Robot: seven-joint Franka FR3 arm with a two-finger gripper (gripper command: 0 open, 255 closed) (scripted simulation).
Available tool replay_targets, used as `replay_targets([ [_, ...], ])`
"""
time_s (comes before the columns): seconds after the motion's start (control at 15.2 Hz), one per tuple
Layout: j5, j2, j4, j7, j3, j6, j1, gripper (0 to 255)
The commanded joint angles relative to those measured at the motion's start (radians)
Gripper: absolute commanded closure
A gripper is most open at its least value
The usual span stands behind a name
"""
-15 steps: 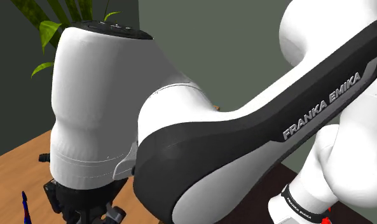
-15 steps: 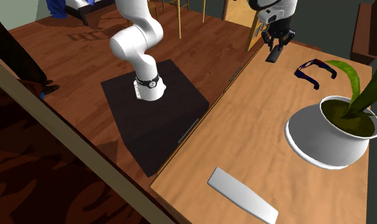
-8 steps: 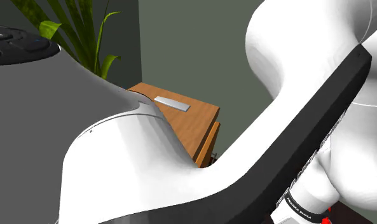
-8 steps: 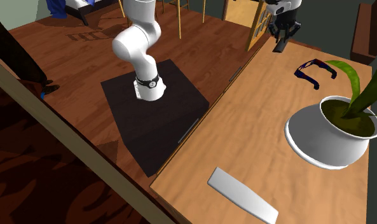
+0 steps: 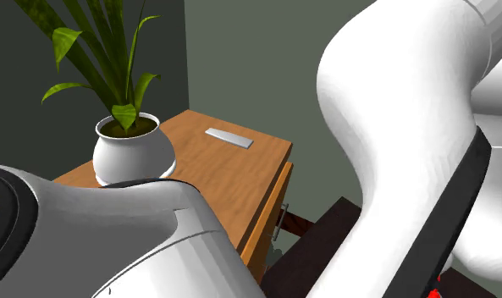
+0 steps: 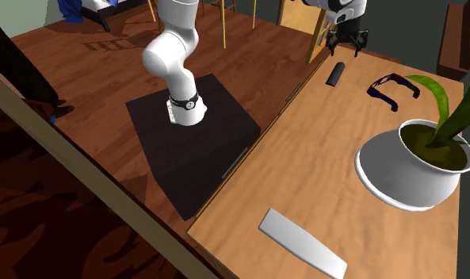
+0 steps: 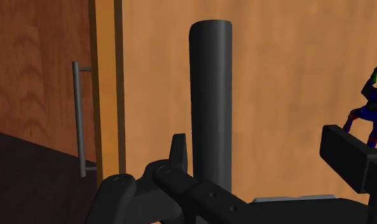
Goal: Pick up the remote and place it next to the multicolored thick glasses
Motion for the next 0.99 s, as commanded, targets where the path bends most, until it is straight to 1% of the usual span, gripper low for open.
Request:
replay_targets([
  [0.0,-0.048,-0.002,-0.023,0.028,-0.019,0.005,0.021,0],
  [0.46,-0.112,0.078,-0.007,0.065,-0.059,0.057,0.053,0],
  [0.92,-0.112,0.078,-0.007,0.065,-0.059,0.057,0.053,0],
])
